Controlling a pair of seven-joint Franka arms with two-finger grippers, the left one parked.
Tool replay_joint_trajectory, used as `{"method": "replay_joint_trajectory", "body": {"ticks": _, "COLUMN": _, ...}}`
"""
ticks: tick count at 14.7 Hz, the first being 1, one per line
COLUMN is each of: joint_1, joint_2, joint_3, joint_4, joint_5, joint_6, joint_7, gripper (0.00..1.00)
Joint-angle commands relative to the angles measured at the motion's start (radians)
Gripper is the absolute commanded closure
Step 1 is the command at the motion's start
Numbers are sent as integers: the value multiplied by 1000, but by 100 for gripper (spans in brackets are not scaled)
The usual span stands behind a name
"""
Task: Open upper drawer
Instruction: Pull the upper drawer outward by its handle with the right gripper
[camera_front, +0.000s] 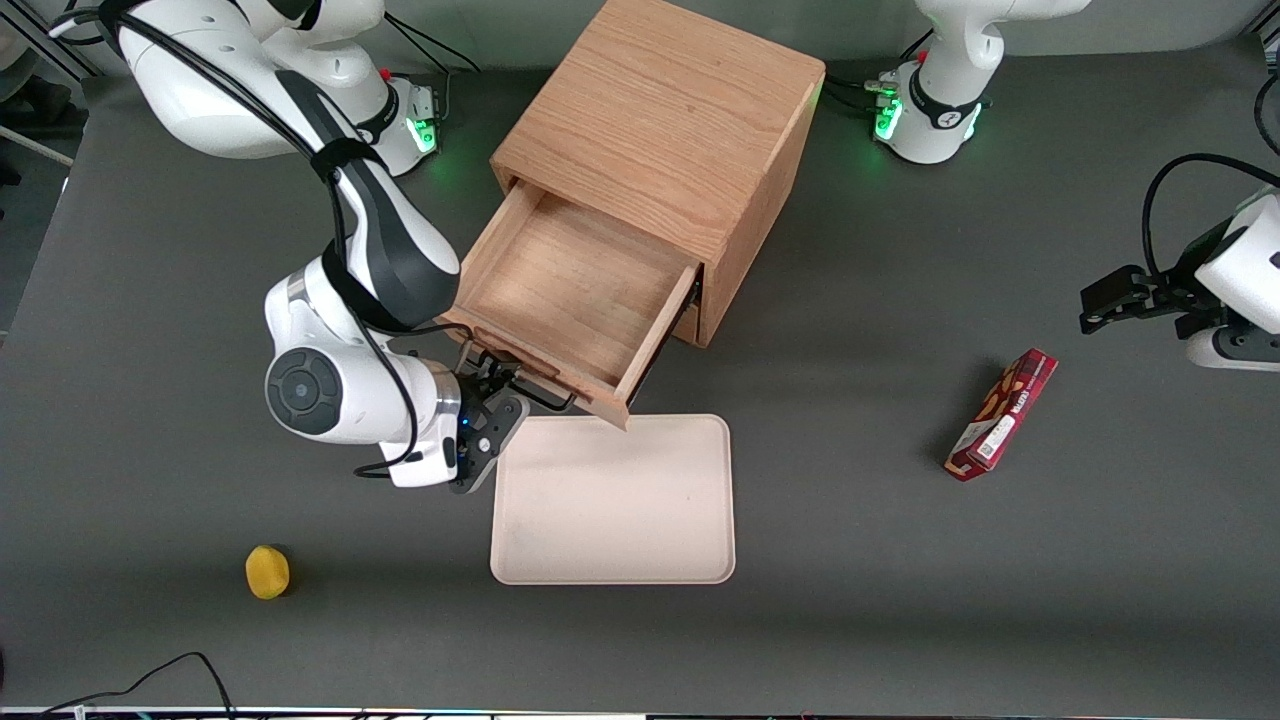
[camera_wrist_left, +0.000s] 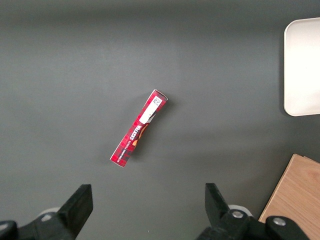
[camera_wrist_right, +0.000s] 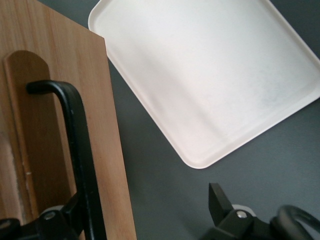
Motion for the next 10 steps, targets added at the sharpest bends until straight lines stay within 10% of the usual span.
{"method": "replay_joint_trajectory", "body": {"ticks": 1, "joint_1": 3, "joint_2": 33, "joint_3": -15, "joint_4": 64, "joint_5": -23, "joint_6": -29, "joint_7": -23, "gripper": 0}}
{"method": "replay_joint_trajectory", "body": {"ticks": 10, "joint_1": 7, "joint_2": 44, "joint_3": -33, "joint_4": 116, "joint_5": -35, "joint_6": -45, "joint_7": -30, "gripper": 0}}
